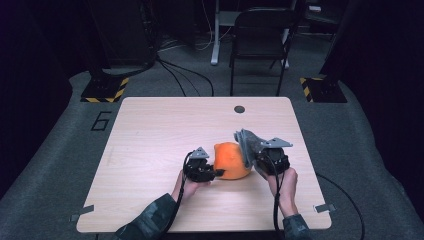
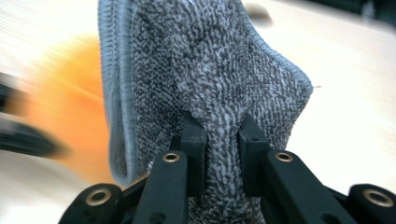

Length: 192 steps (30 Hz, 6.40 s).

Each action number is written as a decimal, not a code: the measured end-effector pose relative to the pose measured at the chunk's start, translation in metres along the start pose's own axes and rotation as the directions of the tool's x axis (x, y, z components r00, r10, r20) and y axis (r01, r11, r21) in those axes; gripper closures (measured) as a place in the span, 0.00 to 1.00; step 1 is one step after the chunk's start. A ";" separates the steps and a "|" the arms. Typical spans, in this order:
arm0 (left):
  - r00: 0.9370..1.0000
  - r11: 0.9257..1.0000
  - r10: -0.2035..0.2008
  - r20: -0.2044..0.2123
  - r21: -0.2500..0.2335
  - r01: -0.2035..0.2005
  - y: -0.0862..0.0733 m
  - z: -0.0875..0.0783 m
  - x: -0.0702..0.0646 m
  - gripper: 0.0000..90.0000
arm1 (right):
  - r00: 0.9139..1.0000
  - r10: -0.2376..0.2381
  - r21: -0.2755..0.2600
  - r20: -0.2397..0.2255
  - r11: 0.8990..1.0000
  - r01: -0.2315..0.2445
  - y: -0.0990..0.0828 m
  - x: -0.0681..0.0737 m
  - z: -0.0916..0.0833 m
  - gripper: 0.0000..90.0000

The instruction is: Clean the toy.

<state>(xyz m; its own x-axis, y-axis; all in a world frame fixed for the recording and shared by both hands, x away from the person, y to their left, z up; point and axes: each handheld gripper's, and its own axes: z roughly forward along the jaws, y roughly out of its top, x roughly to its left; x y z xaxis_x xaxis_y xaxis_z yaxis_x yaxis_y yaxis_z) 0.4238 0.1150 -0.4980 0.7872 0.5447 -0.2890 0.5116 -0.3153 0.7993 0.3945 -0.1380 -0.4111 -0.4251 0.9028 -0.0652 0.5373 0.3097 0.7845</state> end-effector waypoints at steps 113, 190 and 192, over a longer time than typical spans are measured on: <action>0.832 0.848 0.521 -0.190 0.007 -0.530 -0.018 0.016 -0.003 0.27 | 0.992 -0.125 0.087 -0.005 0.988 0.125 -0.016 0.013 0.047 0.86; 0.993 0.993 -0.116 0.011 -0.015 0.116 0.009 -0.015 0.004 0.78 | 0.979 -0.196 0.021 -0.059 0.980 0.198 0.008 0.075 0.017 0.84; 0.994 0.994 -0.111 0.010 -0.020 0.111 0.009 -0.015 0.004 0.78 | 0.978 -0.202 0.024 -0.054 0.979 0.204 0.009 0.074 0.017 0.84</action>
<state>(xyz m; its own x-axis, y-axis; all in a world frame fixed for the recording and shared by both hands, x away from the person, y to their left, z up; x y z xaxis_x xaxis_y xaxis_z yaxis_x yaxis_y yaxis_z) 0.4264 0.1255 -0.4841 0.7294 0.5681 -0.3812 0.5889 -0.2378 0.7724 0.3797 -0.0636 -0.4194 -0.5635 0.8042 -0.1893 0.4565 0.4940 0.7400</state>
